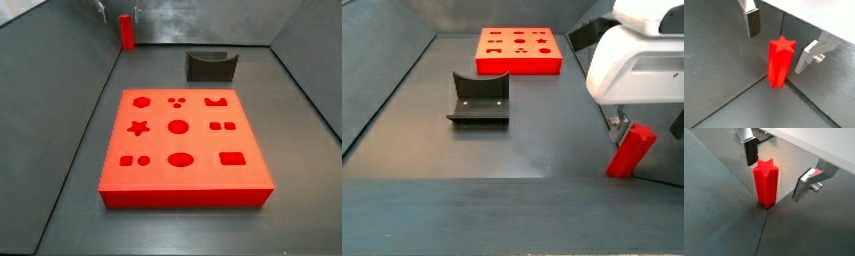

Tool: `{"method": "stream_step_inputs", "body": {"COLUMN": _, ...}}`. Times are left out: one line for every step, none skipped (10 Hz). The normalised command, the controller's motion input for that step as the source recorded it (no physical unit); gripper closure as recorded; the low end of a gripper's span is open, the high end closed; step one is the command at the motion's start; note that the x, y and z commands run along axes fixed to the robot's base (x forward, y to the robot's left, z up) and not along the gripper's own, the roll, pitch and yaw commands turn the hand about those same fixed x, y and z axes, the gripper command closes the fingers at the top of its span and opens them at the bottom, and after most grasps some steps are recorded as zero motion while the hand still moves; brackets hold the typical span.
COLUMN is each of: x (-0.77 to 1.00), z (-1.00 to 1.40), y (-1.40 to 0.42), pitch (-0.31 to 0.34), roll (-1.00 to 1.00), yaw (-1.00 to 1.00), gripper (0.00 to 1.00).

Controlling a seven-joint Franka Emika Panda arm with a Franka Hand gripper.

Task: Pick up the star object. Move up. Move to above the board. Insert the star object.
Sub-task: Pick up the star object.

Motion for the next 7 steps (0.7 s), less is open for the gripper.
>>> {"method": "stream_step_inputs", "body": {"x": 0.00, "z": -0.57, "y": 0.13, "pitch": -0.043, "roll": 0.00, "yaw": 0.17, "gripper": 0.00}}
{"method": "stream_step_inputs", "body": {"x": -0.02, "z": -0.01, "y": 0.00, "pitch": -0.009, "roll": -0.03, "yaw": 0.00, "gripper": 0.00}}
{"method": "stream_step_inputs", "body": {"x": 0.00, "z": 0.00, "y": 0.00, "pitch": 0.000, "roll": 0.01, "yaw": 0.00, "gripper": 0.00}}
{"method": "stream_step_inputs", "body": {"x": 0.00, "z": 0.00, "y": 0.00, "pitch": 0.000, "roll": 0.00, "yaw": 0.00, "gripper": 0.00}}
{"method": "stream_step_inputs", "body": {"x": 0.00, "z": 0.00, "y": 0.00, "pitch": 0.000, "roll": 0.00, "yaw": 0.00, "gripper": 1.00}}
{"method": "stream_step_inputs", "body": {"x": 0.00, "z": 0.00, "y": 0.00, "pitch": 0.000, "roll": 0.00, "yaw": 0.00, "gripper": 1.00}}
{"method": "stream_step_inputs", "body": {"x": 0.00, "z": 0.00, "y": 0.00, "pitch": 0.000, "roll": 0.00, "yaw": 0.00, "gripper": 1.00}}
